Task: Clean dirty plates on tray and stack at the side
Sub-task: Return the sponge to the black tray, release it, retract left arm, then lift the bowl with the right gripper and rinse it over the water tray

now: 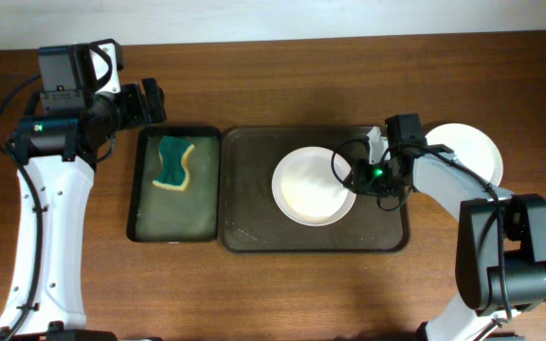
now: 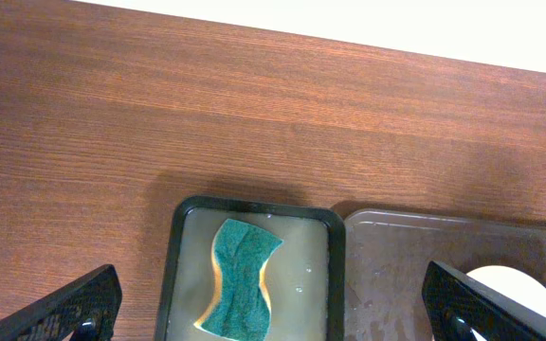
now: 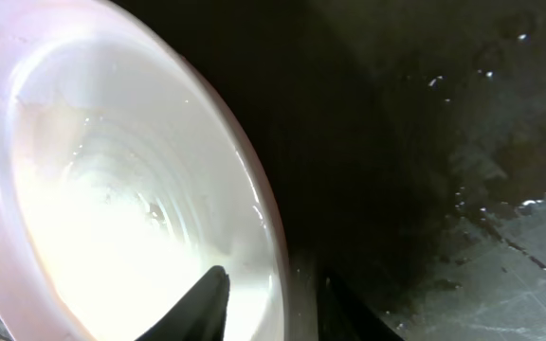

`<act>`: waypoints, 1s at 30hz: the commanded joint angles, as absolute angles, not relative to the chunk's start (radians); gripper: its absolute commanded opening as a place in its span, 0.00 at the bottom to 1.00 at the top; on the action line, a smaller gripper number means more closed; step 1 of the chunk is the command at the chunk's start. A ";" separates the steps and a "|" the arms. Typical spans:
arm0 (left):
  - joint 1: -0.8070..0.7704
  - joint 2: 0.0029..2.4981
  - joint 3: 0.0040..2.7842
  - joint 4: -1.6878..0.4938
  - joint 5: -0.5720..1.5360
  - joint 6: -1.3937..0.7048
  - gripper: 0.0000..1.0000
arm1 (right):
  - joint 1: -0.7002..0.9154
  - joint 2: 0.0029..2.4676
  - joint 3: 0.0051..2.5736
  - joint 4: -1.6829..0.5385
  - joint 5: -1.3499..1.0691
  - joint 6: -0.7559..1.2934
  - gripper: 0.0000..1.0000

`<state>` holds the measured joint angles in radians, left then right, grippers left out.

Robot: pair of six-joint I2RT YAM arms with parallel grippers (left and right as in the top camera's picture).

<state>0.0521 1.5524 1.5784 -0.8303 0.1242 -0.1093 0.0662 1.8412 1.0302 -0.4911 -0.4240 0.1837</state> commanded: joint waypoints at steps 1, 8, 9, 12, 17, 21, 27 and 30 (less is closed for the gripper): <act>0.055 1.557 1.577 -0.832 0.135 -0.118 0.99 | 0.072 1.852 1.024 -0.493 -0.419 0.184 0.34; 0.055 1.557 1.577 -0.832 0.135 -0.118 0.99 | 0.072 1.852 1.024 -0.493 -0.419 0.184 0.34; 0.055 1.557 1.577 -0.832 0.134 -0.118 0.99 | 0.072 1.852 1.024 -0.493 -0.419 0.184 0.34; 0.055 1.557 1.577 -0.832 0.135 -0.118 0.99 | 0.072 1.852 1.024 -0.493 -0.419 0.184 0.34; 0.055 1.557 1.577 -0.832 0.135 -0.118 0.99 | 0.073 1.853 1.024 -0.493 -0.417 0.184 0.34; 0.055 1.557 1.577 -0.832 0.135 -0.118 0.99 | 0.093 1.853 1.024 -0.493 -0.411 0.184 0.33; 0.055 1.557 1.577 -0.832 0.135 -0.118 1.00 | 0.126 1.853 1.024 -0.509 -0.313 0.219 0.07; 0.055 1.557 1.577 -0.832 0.135 -0.118 0.99 | 0.124 1.852 1.035 -0.508 -0.318 0.242 0.04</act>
<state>0.0521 1.5524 1.5784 -0.8303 0.1246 -0.1093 0.1215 1.8412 1.0302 -0.5049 -0.3634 0.2111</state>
